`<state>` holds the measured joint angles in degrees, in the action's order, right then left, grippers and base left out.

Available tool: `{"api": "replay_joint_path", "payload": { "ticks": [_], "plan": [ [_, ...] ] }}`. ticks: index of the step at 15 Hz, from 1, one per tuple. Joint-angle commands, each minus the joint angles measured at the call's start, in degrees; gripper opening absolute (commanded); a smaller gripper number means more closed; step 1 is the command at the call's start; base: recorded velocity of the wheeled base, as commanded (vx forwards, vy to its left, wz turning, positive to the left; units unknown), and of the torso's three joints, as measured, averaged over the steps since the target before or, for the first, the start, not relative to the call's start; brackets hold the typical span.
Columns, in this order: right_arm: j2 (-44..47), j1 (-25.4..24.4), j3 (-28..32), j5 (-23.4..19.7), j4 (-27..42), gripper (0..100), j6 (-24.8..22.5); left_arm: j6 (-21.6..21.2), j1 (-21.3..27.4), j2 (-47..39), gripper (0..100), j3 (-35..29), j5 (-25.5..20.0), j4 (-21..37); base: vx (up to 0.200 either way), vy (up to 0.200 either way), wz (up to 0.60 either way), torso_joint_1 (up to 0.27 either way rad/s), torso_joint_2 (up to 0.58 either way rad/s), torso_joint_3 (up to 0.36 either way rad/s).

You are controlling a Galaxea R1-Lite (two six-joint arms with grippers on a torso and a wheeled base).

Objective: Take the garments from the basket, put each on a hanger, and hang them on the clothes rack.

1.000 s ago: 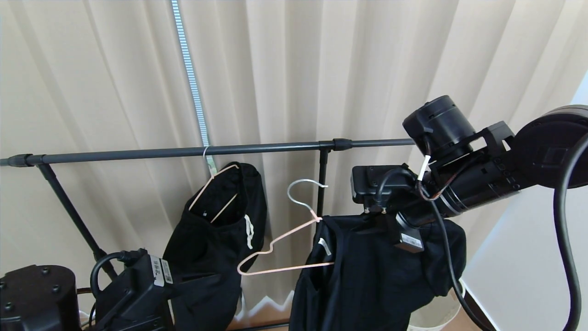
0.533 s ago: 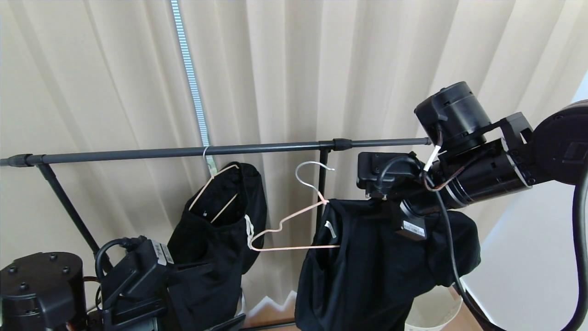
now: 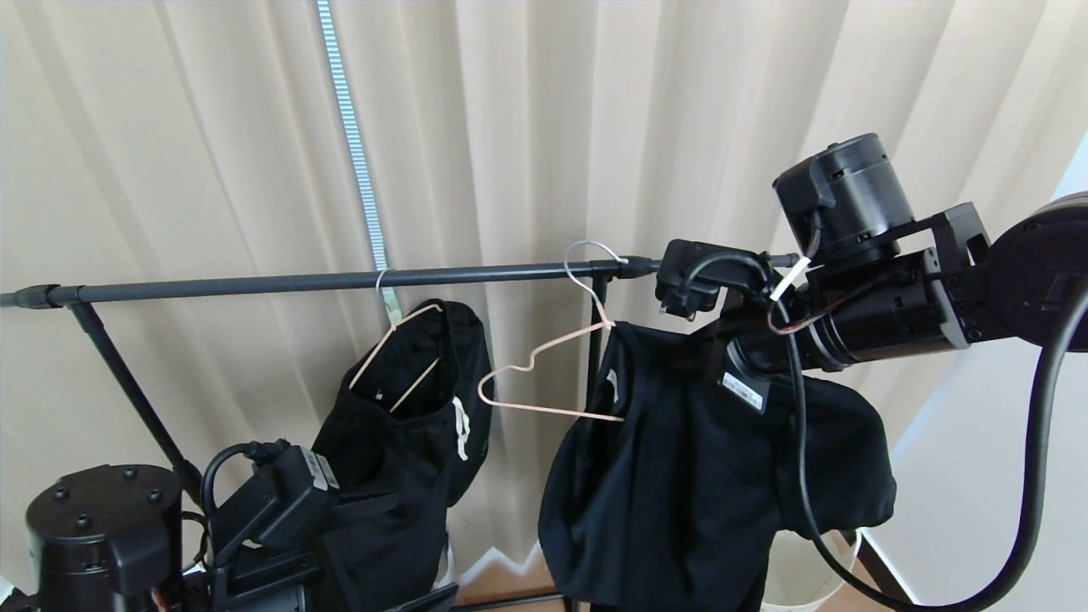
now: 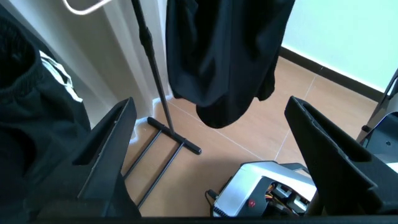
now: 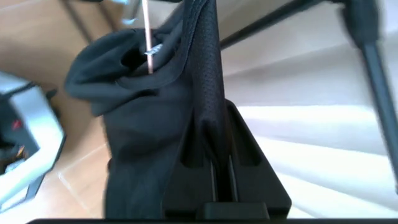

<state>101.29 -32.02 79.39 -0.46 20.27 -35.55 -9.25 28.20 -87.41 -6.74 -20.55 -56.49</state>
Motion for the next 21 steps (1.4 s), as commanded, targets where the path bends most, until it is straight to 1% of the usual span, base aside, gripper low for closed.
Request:
{"api": "replay_joint_path", "payload": {
  "ticks": [1, 3, 4, 7, 8, 10, 12, 13, 14, 15, 16, 17, 18, 19, 20, 21],
  "plan": [
    [-1.1, -0.1, -3.1, -0.1, -1.8, 0, 0.9, 0.1, -0.1, -1.8, 100, -0.4, 0.1, 0.0, 0.0, 0.0, 0.0, 0.0, 0.0, 0.0],
    [-2.4, -0.1, -7.6, -0.1, -5.9, 0, 1.6, 0.0, -0.1, -3.3, 100, -0.5, 0.2, 0.0, 0.0, 0.0, 0.0, 0.0, 0.0, 0.0],
    [-5.0, -0.1, -13.3, -0.5, -10.8, 0, 1.7, -0.1, 0.0, -4.7, 100, -0.5, 0.4, -0.1, 0.0, 0.0, 0.0, 0.0, 0.0, 0.0],
    [-8.7, -0.1, -23.2, -0.5, -17.4, 0, 1.8, 0.1, 0.3, -5.1, 100, -0.6, 0.4, -0.3, 0.0, 0.0, 0.0, 0.0, 0.0, 0.0],
    [-9.1, -0.1, -25.5, -0.5, -19.5, 0, 1.8, 0.1, 0.4, -5.7, 100, -0.6, 0.4, -0.3, 0.0, 0.0, 0.0, 0.0, 0.0, 0.0],
    [-9.6, -0.2, -30.6, -0.5, -25.5, 0, 3.7, 0.1, 0.5, -8.2, 100, -1.4, 0.7, -0.4, 0.0, 0.0, 0.0, 0.0, 0.0, 0.0],
    [-9.6, -1.0, -31.3, -0.3, -27.8, 0, 6.1, 0.1, 0.7, -9.9, 100, -1.5, 1.0, -0.4, 0.0, 0.0, 0.0, 0.0, 0.0, 0.0],
    [-10.0, -1.6, -31.0, -0.2, -27.8, 0, 7.2, 0.3, 1.7, -11.0, 100, -1.8, 1.6, -0.5, 0.0, 0.0, 0.0, 0.0, 0.0, 0.0],
    [-10.6, -1.8, -31.2, -0.2, -27.8, 0, 7.5, 1.7, 2.7, -11.5, 100, -2.1, 3.3, -0.8, 0.0, 0.0, 0.0, 0.0, 0.0, 0.0],
    [-10.7, -2.4, -31.3, -0.2, -27.8, 0, 7.6, 4.0, 4.4, -11.8, 100, -2.9, 5.5, -1.6, 0.0, 0.0, 0.0, 0.0, 0.0, 0.0],
    [-11.0, -3.7, -31.2, -0.1, -27.9, 0, 8.2, 6.9, 6.6, -12.2, 100, -3.8, 8.8, -2.4, 0.0, 0.0, 0.0, 0.0, 0.0, 0.0],
    [-11.5, -4.4, -31.1, -0.1, -27.8, 0, 9.7, 8.8, 8.7, -13.0, 100, -4.8, 11.4, -2.7, 0.0, 0.0, 0.0, 0.0, 0.0, 0.0],
    [-11.6, -5.5, -31.0, 0.0, -27.8, 0, 10.9, 9.9, 10.4, -14.1, 100, -5.6, 13.7, -2.9, 0.0, 0.0, 0.0, 0.0, 0.0, 0.0],
    [-11.7, -6.1, -31.0, 0.1, -27.9, 0, 11.4, 10.2, 11.1, -14.5, 100, -5.9, 14.9, -3.1, 0.0, 0.0, 0.0, 0.0, 0.0, 0.0],
    [-12.2, -6.9, -31.0, 0.1, -27.9, 0, 11.7, 11.5, 13.0, -17.1, 100, -7.1, 18.0, -4.2, 0.0, 0.0, 0.0, 0.0, 0.0, 0.0],
    [-12.3, -7.5, -31.0, 0.1, -27.9, 0, 11.7, 12.6, 14.2, -18.9, 100, -7.6, 19.8, -5.7, 0.0, 0.0, 0.0, 0.0, 0.0, 0.0]
  ]
}}
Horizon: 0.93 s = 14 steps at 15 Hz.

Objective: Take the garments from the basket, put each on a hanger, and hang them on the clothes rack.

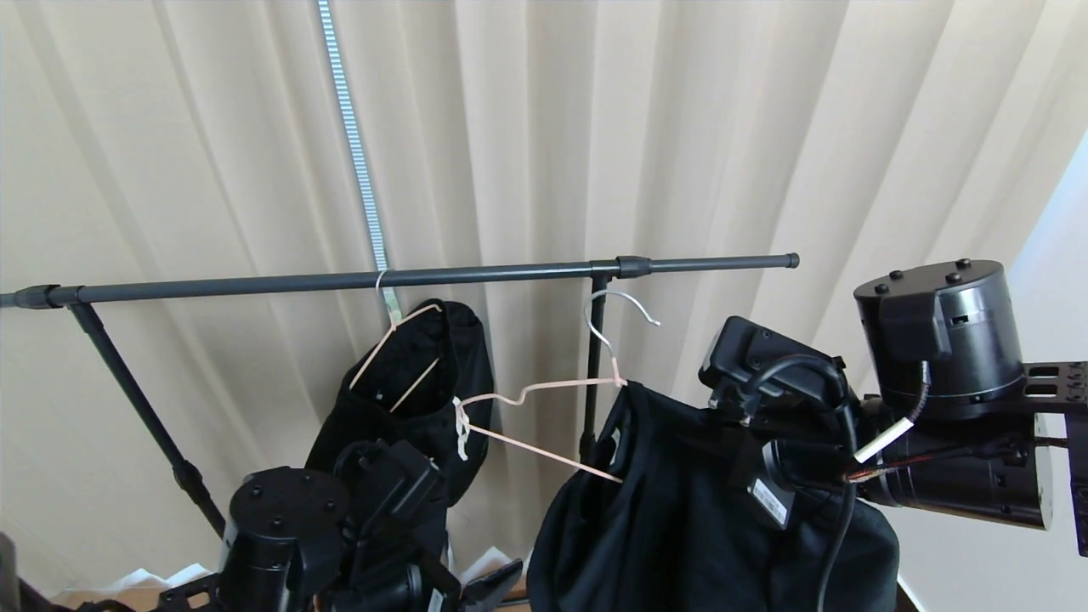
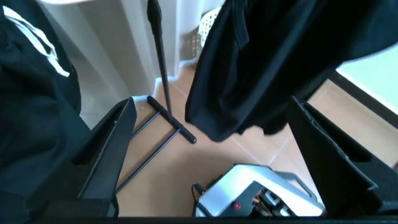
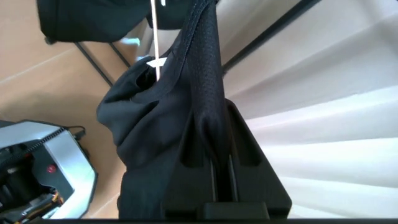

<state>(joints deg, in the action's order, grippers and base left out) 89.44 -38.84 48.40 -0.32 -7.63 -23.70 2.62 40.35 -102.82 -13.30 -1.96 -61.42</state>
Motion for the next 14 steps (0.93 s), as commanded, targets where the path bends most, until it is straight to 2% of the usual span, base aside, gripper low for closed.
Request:
{"api": "replay_joint_path", "payload": {
  "ticks": [1, 3, 6, 8, 10, 12, 14],
  "plan": [
    [-0.7, -1.2, 0.0, 0.0, 0.0, 0, 0.2, 1.7, 2.8, -5.0, 100, -1.3, 2.5, -2.3, 0.0, 0.0, 0.0, 0.0, 0.0, 0.0],
    [-0.3, -2.5, 0.4, -0.2, 0.0, 0, 3.7, 2.9, 4.9, -9.7, 100, -1.6, 7.4, -8.5, 0.0, 0.0, 0.0, 0.0, 0.0, 0.0],
    [-0.1, -3.9, 0.6, -0.2, 0.0, 0, 4.6, 3.9, 6.4, -13.0, 100, -2.9, 10.5, -12.8, 0.0, 0.0, 0.0, 0.0, 0.0, 0.0],
    [-0.3, -4.1, 0.6, -0.3, 0.0, 0, 4.9, 4.7, 6.8, -14.0, 100, -4.0, 12.6, -12.8, 0.0, 0.0, 0.0, 0.0, 0.0, 0.0],
    [-0.6, -4.8, 0.8, -0.5, -0.1, 0, 7.2, 4.7, 7.2, -14.5, 100, -4.5, 13.5, -12.9, 0.0, 0.0, 0.0, 0.0, 0.0, 0.0],
    [-0.8, -5.0, 0.7, -0.6, -0.2, 0, 7.5, 4.7, 7.3, -16.1, 100, -5.9, 17.3, -12.9, 0.0, 0.0, 0.0, 0.0, 0.0, 0.0],
    [-0.8, -5.2, 0.7, -0.6, -0.4, 0, 7.5, 4.8, 7.3, -17.3, 100, -7.0, 19.0, -12.9, 0.0, 0.0, 0.0, 0.0, 0.0, 0.0]
  ]
}}
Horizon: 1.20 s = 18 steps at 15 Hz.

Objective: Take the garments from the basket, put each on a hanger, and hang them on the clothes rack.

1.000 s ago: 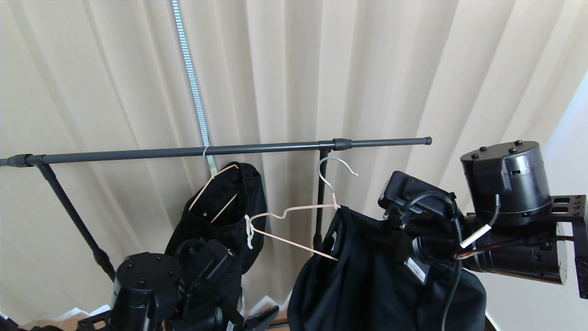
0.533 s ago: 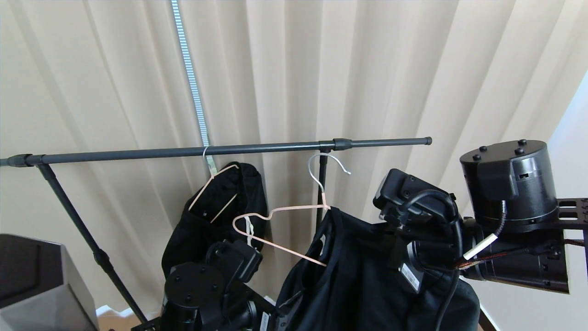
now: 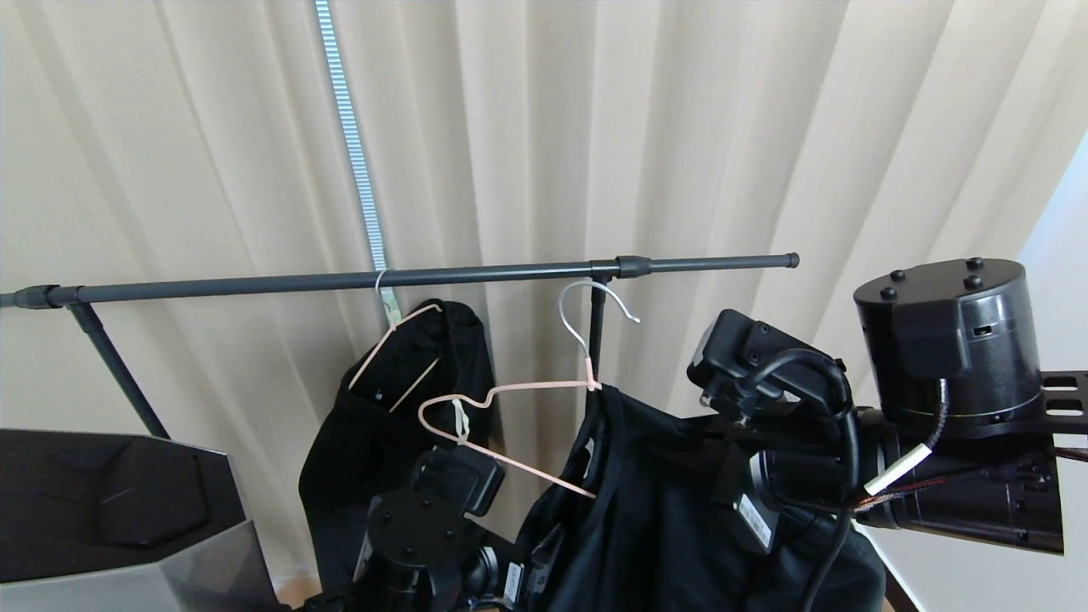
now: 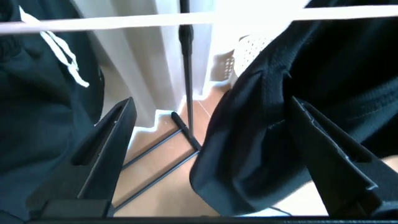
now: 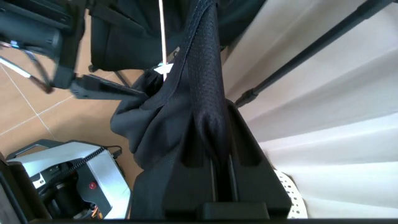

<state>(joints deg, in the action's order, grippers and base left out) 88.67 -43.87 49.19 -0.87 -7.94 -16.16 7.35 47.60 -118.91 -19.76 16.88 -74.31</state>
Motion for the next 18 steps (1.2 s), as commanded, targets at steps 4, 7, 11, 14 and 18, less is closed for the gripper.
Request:
{"api": "replay_joint_path", "payload": {
  "ticks": [4, 7, 11, 14, 18],
  "plan": [
    [-0.7, -1.0, -0.3, -0.1, 0.0, 0, 0.0, 1.4, -0.1, -1.6, 100, -1.9, 0.3, 0.0, 0.0, 0.0, 0.0, 0.0, 0.0, 0.0],
    [-1.4, -1.0, -0.5, -0.1, 0.0, 0, 0.0, 1.7, -0.1, -1.9, 100, -2.1, 0.3, 0.0, 0.0, 0.0, 0.0, 0.0, 0.0, 0.0],
    [-1.5, -0.6, -0.3, 0.0, -0.1, 0, 0.0, 1.5, 0.0, -1.5, 0, -1.2, 0.3, 0.0, 0.0, 0.0, 0.0, 0.0, 0.0, 0.0],
    [-1.0, 2.1, -0.1, -0.1, -0.1, 0, 0.0, 1.5, -0.2, -0.4, 0, -1.0, 0.3, 0.0, 0.0, 0.0, 0.0, 0.0, 0.0, 0.0],
    [-1.0, 4.9, -0.1, 0.0, -0.1, 0, 0.0, 1.5, -2.7, 1.0, 0, -1.2, 0.3, 0.0, 0.0, 0.0, 0.0, 0.0, 0.0, 0.0]
  ]
}}
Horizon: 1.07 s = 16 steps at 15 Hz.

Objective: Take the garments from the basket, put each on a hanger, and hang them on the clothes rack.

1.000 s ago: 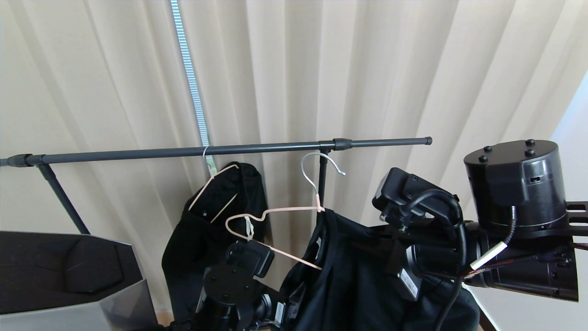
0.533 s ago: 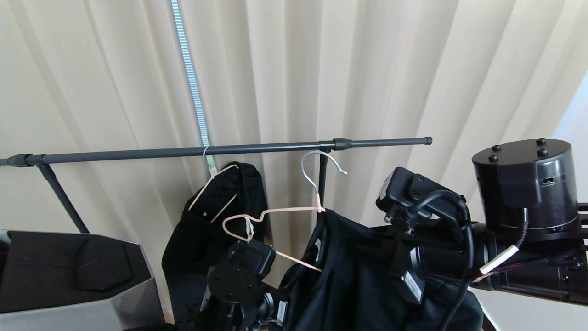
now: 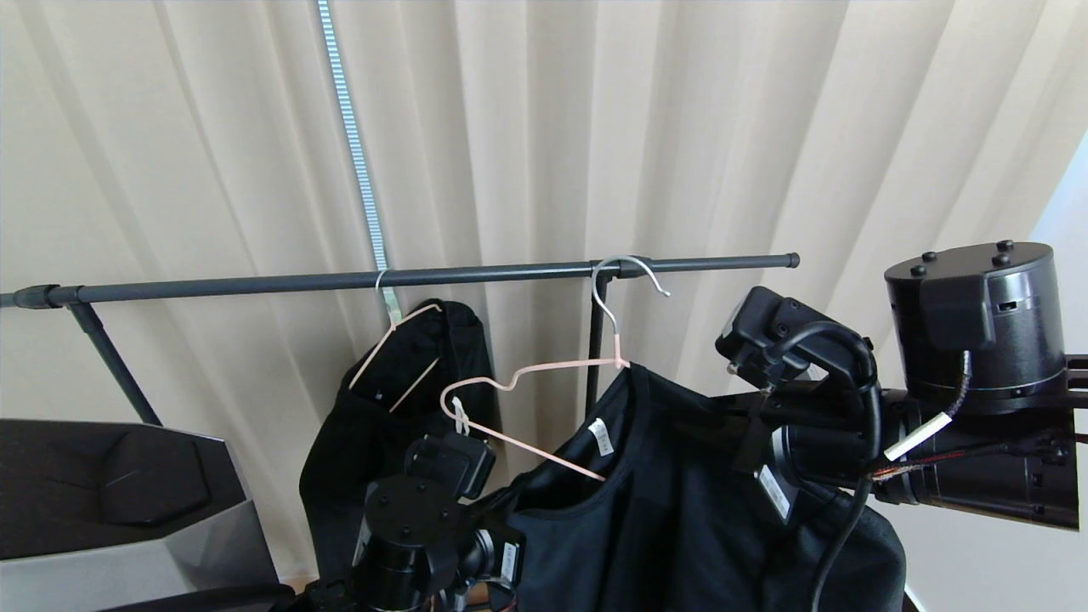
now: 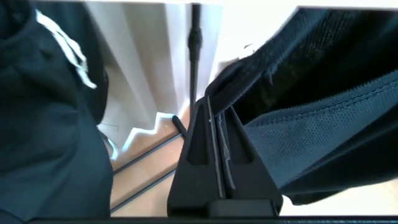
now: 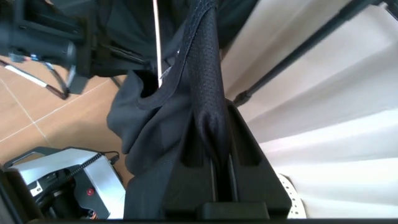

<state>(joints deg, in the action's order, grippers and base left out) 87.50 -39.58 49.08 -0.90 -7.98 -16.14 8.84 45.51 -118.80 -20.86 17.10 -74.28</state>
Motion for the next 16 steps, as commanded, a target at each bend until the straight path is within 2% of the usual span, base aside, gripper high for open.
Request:
{"api": "replay_joint_path", "payload": {
  "ticks": [1, 8, 16],
  "plan": [
    [0.3, 1.8, 0.1, -0.1, 0.0, 0, 0.0, -0.1, -2.3, 1.6, 0, -0.1, -0.1, 0.0, 0.0, 0.0, 0.0, 0.0, 0.0, 0.0],
    [1.4, 3.7, -0.1, -1.1, -0.6, 0, -0.3, -1.1, -8.4, 3.2, 0, -1.3, -0.4, 0.1, 0.0, 0.0, 0.0, 0.0, 0.0, 0.0],
    [-0.8, 4.6, -1.5, -1.0, -0.4, 0, -1.8, -1.5, -12.5, 4.0, 0, -2.3, -0.8, 0.2, 0.0, 0.0, 0.0, 0.0, 0.0, 0.0]
  ]
}}
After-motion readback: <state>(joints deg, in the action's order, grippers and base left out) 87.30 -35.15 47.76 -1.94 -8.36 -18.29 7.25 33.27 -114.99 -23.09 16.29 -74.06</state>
